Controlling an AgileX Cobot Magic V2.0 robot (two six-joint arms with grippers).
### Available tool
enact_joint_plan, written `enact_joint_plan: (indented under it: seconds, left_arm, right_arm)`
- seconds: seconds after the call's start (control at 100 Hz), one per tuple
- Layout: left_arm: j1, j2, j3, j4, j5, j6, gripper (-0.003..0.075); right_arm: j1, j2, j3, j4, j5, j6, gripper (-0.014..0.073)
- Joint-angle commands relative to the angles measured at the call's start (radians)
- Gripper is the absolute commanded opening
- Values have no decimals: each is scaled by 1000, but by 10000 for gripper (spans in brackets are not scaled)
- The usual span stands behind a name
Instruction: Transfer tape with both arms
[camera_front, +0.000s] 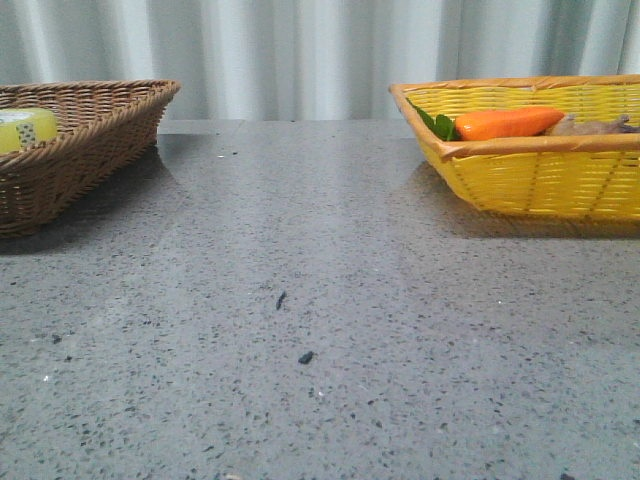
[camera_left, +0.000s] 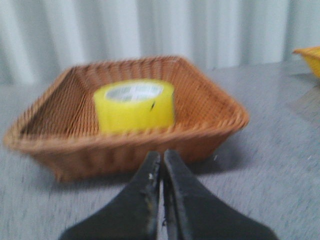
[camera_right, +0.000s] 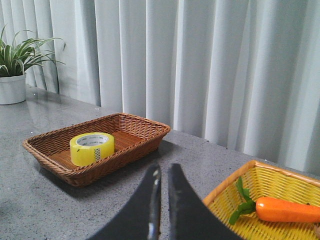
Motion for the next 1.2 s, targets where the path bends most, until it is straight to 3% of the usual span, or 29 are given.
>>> enact_joint_plan:
  seconds: [0.0, 0.2, 0.21, 1.19]
  left_arm:
    - [22, -29, 31, 60, -58, -109, -20]
    - [32, -42, 72, 58, 65, -109, -20]
    - [32, -42, 72, 58, 76, -109, -20]
    - [32, -42, 72, 21, 82, -109, -20]
  right_arm:
    - [-7, 10, -24, -19, -80, -8, -41]
    - [-7, 10, -24, -19, -80, -8, -41]
    - [-45, 10, -24, -19, -80, -8, -41]
    - [-45, 7, -11, -19, -80, -8, -41]
